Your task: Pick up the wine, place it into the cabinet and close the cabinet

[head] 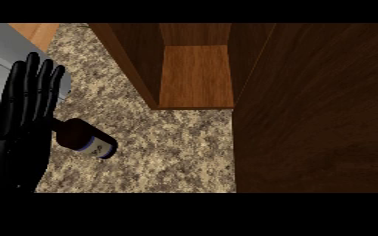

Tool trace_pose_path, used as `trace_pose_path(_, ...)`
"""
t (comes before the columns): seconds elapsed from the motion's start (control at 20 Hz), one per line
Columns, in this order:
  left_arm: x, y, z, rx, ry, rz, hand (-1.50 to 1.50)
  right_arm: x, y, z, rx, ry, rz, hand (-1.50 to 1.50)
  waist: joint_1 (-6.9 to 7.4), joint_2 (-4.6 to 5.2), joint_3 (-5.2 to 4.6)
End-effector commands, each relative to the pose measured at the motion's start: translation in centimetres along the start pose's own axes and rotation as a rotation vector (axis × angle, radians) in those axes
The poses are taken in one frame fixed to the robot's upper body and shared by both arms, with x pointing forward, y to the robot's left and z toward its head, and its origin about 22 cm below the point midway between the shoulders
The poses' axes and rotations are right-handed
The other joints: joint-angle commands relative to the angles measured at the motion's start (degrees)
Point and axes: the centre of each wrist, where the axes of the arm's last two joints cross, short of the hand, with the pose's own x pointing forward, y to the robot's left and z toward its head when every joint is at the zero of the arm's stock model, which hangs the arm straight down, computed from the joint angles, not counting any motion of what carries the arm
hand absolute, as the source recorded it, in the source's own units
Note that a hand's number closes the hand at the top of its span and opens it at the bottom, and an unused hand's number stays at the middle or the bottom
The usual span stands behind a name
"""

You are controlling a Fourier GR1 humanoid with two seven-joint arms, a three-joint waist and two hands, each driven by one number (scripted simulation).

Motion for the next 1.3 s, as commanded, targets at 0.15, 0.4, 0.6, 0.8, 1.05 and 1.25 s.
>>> trace_pose_path(0.15, -1.4, 5.7, -2.4, -0.034, 0.004, 0.011, -1.50, 1.4, -0.9, 3.5, -0.059, 0.000, -0.005, -1.50, -0.16, -0.91, -0.98)
trace_pose_path(0.4, -3.9, 4.5, -2.8, -0.006, 0.247, 0.393, -1.50, 0.2, 1.1, 4.6, 0.144, 0.159, -0.175, -1.50, -0.38, -0.83, -1.01)
trace_pose_path(0.6, -1.6, 4.3, -4.8, -0.029, 0.283, 0.419, -1.50, 3.1, -0.4, 4.2, 0.168, 0.156, -0.177, -1.50, 0.15, -0.98, -0.96)
trace_pose_path(0.8, 0.7, 5.1, -5.2, -0.004, 0.310, 0.419, -1.50, 4.3, -0.2, 6.1, 0.174, 0.170, -0.188, -1.50, 0.11, -1.03, -0.94)
trace_pose_path(1.05, -0.2, 4.9, -5.9, -0.014, 0.300, 0.417, -1.50, 3.6, -0.2, 4.6, 0.152, 0.168, -0.190, -1.50, 0.22, -0.91, -0.96)
trace_pose_path(1.25, 0.2, 2.5, -6.0, -0.018, 0.295, 0.419, -1.50, 4.9, 0.2, 5.1, 0.162, 0.184, -0.194, -1.50, 0.14, -0.91, -0.96)
